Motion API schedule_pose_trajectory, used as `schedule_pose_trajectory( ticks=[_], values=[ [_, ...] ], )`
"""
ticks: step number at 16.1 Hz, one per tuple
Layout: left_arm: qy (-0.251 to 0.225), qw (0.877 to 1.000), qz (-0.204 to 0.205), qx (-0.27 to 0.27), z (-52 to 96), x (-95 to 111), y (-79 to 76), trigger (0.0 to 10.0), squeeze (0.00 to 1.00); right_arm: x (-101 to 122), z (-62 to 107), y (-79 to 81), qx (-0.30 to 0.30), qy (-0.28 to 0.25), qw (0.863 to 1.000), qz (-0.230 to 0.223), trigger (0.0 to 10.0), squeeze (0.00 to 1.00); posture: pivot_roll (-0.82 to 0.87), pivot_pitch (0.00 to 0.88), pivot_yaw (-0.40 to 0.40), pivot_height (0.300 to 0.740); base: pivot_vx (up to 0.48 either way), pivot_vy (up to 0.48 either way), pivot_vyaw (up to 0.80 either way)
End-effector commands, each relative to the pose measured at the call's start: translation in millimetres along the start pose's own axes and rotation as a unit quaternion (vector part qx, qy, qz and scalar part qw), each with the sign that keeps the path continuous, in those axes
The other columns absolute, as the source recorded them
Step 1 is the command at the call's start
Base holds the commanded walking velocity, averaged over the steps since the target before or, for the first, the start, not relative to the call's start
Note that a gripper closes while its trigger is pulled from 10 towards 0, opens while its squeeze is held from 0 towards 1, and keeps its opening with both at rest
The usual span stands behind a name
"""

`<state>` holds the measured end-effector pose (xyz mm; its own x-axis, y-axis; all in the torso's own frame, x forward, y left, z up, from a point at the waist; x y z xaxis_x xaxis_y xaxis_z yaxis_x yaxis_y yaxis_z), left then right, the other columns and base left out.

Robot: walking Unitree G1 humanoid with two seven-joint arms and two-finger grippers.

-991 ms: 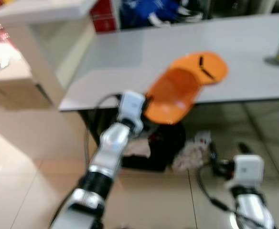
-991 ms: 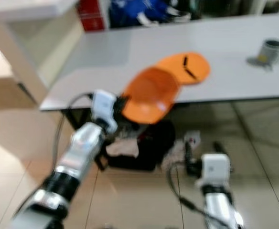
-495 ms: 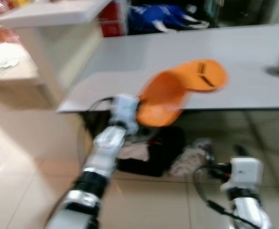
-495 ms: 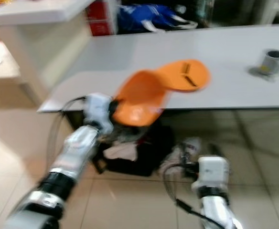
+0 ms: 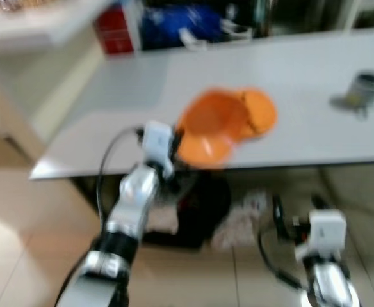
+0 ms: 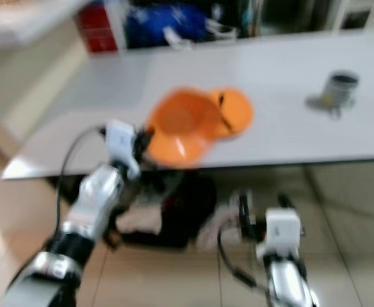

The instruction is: Setting the table

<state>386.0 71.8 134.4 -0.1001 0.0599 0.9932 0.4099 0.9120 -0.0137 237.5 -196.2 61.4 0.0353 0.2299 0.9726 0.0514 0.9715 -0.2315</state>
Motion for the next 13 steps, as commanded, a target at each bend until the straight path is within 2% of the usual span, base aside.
schedule_pose_trajectory(
  ticks=[1,2,3,4,5,6,8,11,12,13],
  values=[
    [-0.002,0.999,-0.003,-0.054,-4.3,6.0,-21.5,0.0,0.0,-1.9,0.8,-5.0,-0.006,0.004,1.0,0.006,10.0,0.0,-0.11,0.0,0.145,0.74,0.0,0.0,0.0],
    [0.006,0.997,0.005,-0.074,-5.2,6.8,-27.5,0.0,0.0,-2.2,0.9,-5.2,-0.006,0.005,1.0,0.006,10.0,0.0,-0.11,0.0,0.143,0.74,0.0,0.0,0.0],
    [0.008,0.992,0.023,-0.121,-5.9,12.8,-42.2,0.0,0.0,-2.4,0.8,-5.2,-0.005,0.006,1.0,0.006,10.0,0.0,-0.11,0.0,0.141,0.74,0.0,0.0,0.0],
    [-0.004,0.983,0.045,-0.176,-9.3,29.0,-63.5,0.0,0.0,-2.2,0.5,-4.6,-0.004,0.006,1.0,0.006,10.0,0.0,-0.11,0.0,0.14,0.74,0.0,0.0,0.0],
    [-0.013,0.978,0.056,-0.201,-14.8,40.6,-76.0,0.0,0.0,-2.2,0.0,-4.2,-0.003,0.006,1.0,0.005,10.0,0.0,-0.12,0.0,0.138,0.74,0.0,0.0,0.0],
    [-0.018,0.976,0.064,-0.207,-20.0,47.8,-81.3,0.0,0.0,-2.2,-0.4,-4.0,-0.002,0.006,1.0,0.006,10.0,0.0,-0.12,0.0,0.138,0.74,0.0,0.0,0.0],
    [-0.017,0.973,0.116,-0.199,-45.0,64.2,-90.0,0.0,0.0,-2.2,-1.2,-2.6,0.0,0.006,1.0,0.006,10.0,0.0,-0.13,0.0,0.135,0.74,0.0,0.0,0.0],
    [-0.012,0.969,0.166,-0.181,-71.6,87.3,-93.2,0.0,0.0,-1.3,-0.7,-2.4,0.002,0.005,1.0,0.008,10.0,0.0,-0.15,0.0,0.138,0.74,0.0,0.0,0.0],
    [-0.004,0.966,0.203,-0.161,-81.8,94.6,-89.2,0.0,0.0,-1.2,0.4,-2.5,0.001,0.006,1.0,0.009,10.0,0.0,-0.16,0.0,0.14,0.74,0.0,0.0,0.0],
    [0.002,0.964,0.219,-0.15,-88.6,99.4,-86.8,0.0,0.0,-1.1,1.6,-2.5,0.001,0.006,1.0,0.01,10.0,0.0,-0.17,0.0,0.141,0.74,0.0,0.0,0.0]
  ],
)
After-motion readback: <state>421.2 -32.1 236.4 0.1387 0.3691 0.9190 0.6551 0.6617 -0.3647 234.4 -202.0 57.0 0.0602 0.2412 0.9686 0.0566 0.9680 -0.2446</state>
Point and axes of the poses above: a point about 5 cm out from each wrist's last joint towards the gripper, its own z axis pointing back from the gripper into the wrist, its own x axis along the axis of the wrist's last joint, y = z × x, the point moved 5 cm from there along -z, pointing out of the wrist towards the gripper, and after that the axes turned 5 degrees about z, right-handed, at the moved point
